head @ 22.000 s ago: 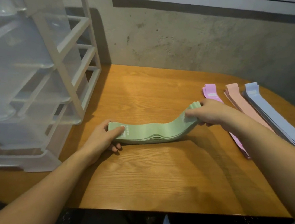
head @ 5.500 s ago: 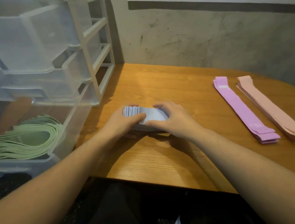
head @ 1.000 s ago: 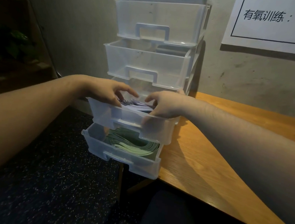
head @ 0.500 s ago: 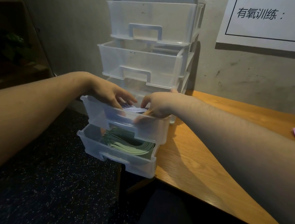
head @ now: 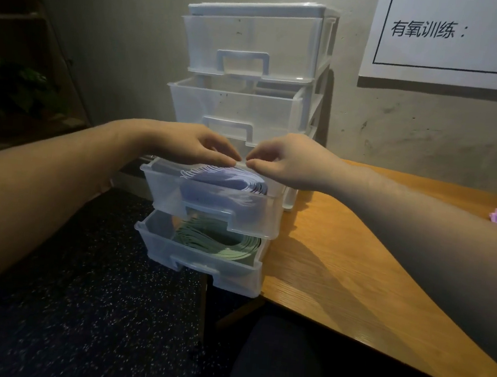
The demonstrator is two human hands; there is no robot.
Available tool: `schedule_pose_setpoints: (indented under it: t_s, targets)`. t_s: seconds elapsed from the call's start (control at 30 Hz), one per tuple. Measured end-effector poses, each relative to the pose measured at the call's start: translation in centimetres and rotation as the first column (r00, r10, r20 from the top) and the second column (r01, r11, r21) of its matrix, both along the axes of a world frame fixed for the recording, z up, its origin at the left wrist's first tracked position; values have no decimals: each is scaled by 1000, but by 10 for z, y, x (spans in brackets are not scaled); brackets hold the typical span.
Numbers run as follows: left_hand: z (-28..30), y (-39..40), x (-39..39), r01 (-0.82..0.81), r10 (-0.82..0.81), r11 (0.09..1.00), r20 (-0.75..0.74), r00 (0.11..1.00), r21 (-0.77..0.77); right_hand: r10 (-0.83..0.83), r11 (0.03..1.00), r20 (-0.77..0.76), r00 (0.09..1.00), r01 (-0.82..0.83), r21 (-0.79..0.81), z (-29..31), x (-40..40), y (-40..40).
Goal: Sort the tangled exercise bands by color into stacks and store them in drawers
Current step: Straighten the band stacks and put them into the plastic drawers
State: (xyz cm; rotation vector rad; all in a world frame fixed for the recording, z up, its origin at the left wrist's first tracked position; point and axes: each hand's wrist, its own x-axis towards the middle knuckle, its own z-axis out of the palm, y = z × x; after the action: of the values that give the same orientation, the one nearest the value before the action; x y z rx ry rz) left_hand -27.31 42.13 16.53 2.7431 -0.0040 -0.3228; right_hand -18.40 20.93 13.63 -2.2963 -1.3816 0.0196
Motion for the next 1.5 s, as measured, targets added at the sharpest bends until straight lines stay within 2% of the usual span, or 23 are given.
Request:
schedule_pose_setpoints:
  t_s: [0.27, 0.6, 0.8, 0.97, 1.17, 1.33, 1.5]
  targets:
    - [23, -81, 14, 105, -111, 994, 168, 980, 42, -75, 993, 43, 996, 71, 91, 14, 7, -75]
    - [19, -192, 78, 266, -282, 958, 181, 942, 104, -275, 960, 21, 961, 274, 57, -3, 37, -193]
    - [-15, -287, 138, 374, -390, 920, 173, 905, 116, -436, 900, -35, 899, 435, -36, -33, 66, -281]
    - [-71, -354, 197, 426, -433, 901, 174, 884, 82, -585, 811, -98, 805, 580, -83, -73, 90, -353]
    - [-137, -408, 257, 422, -400, 902, 192, 896, -90, -733, 677, -166, 660, 732, -75, -119, 115, -431]
    - [-167, -448, 291, 475, -422, 867, 284, 861, -150, -862, 446, -247, 442, 894, 45, -139, 141, -477]
    - [-184, -498, 333, 485, -411, 859, 344, 844, -163, -947, 272, -193, 257, 960, -59, -161, 163, -523]
